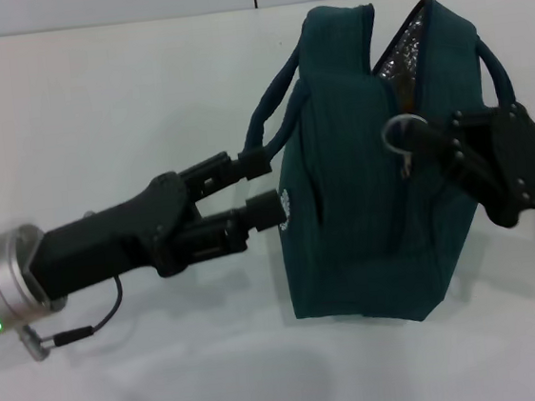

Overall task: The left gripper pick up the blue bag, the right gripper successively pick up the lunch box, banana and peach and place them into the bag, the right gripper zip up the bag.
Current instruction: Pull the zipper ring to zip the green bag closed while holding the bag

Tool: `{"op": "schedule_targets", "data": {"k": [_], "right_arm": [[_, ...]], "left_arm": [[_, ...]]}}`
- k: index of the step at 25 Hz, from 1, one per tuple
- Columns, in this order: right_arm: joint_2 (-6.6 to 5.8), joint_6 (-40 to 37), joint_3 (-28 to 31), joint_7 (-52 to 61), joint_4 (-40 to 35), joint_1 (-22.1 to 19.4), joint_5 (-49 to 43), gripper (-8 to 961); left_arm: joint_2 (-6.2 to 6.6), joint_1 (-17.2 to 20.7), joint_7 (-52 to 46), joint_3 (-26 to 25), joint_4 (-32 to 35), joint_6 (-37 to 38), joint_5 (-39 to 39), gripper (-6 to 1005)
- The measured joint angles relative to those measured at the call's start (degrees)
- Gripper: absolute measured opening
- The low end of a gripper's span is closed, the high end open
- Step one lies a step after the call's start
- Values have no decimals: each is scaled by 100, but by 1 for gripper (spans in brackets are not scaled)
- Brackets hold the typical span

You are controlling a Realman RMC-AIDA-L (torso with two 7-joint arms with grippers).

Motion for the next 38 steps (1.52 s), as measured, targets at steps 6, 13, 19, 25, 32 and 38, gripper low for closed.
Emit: {"op": "schedule_targets", "data": {"k": [6, 13, 19, 25, 32, 38], "right_arm": [[13, 274, -9, 18, 0, 325, 4, 16], [14, 423, -10, 72, -1, 504, 5, 16], [13, 529, -6, 74, -3, 583, 6, 16], [13, 584, 1, 74, -4, 598, 67, 17], [13, 604, 0, 74, -4, 615, 67, 17], [13, 601, 0, 74, -4, 619, 67, 17]], "left_arm": [[-22, 223, 1032, 2, -223, -488, 97, 894], [-34, 261, 1813, -26, -584, -975, -230, 893], [-37, 161, 1873, 44, -591, -1097, -231, 892], [-65, 43, 2122, 50, -746, -1256, -223, 890], [-72, -243, 2413, 49, -1210, -1627, -225, 862], [-64, -251, 2639, 49, -1255, -1629, -230, 698]]}}
